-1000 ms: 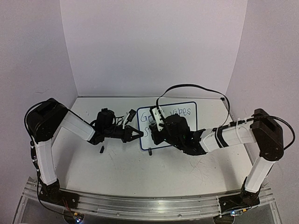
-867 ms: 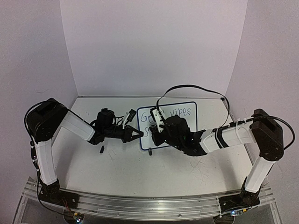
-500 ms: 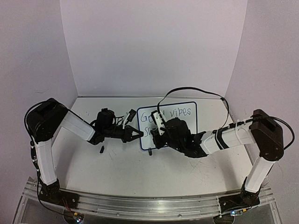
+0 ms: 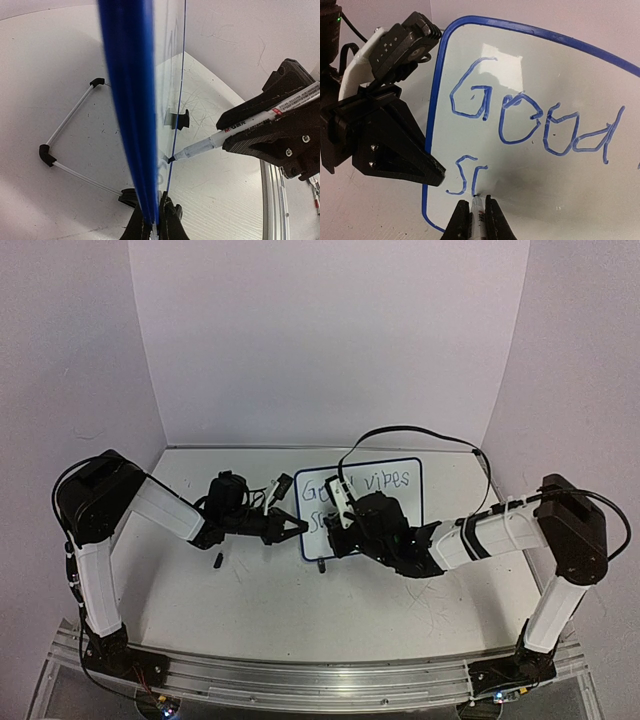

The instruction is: Write a sentence on the whiteboard

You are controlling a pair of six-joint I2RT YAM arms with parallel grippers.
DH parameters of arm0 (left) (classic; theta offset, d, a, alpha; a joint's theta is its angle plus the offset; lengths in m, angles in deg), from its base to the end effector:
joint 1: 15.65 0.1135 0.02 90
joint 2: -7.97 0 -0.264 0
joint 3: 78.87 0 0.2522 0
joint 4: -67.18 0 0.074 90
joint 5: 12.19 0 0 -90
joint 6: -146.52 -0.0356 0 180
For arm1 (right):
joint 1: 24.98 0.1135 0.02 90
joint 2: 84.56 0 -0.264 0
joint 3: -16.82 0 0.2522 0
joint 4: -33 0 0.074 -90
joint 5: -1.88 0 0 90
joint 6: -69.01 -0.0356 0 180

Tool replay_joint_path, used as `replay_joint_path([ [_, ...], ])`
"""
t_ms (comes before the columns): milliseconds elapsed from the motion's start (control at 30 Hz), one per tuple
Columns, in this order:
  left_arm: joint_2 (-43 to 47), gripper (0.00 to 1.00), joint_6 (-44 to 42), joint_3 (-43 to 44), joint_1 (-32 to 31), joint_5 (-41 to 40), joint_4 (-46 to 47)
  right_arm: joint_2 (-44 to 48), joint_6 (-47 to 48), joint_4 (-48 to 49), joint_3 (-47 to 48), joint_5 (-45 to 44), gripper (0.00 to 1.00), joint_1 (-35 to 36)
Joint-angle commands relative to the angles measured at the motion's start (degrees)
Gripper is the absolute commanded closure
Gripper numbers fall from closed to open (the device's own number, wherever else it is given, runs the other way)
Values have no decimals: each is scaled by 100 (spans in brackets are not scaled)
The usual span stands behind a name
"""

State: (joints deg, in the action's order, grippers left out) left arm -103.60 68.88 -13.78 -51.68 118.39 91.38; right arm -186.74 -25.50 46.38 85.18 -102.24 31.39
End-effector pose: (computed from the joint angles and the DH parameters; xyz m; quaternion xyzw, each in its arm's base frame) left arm 0.2971 -0.2447 0.1378 0.3488 0.7227 -0.4768 0.3587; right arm 0.2215 0.3173 0.1933 -0.2934 0.7637 0.1998 0.5392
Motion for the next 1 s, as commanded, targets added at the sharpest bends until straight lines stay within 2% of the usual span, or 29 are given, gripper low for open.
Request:
replay_joint_path([
  [0,73,100,-322,88,61,-843,-385,199,113,117,206,-410,100,-192],
  [567,79,100,-362,96,52,-867,-422,243,278,228,465,-554,100,-354],
  [967,44,100,-366,122,47,-873,-440,260,-26,98,41,-208,100,-291],
])
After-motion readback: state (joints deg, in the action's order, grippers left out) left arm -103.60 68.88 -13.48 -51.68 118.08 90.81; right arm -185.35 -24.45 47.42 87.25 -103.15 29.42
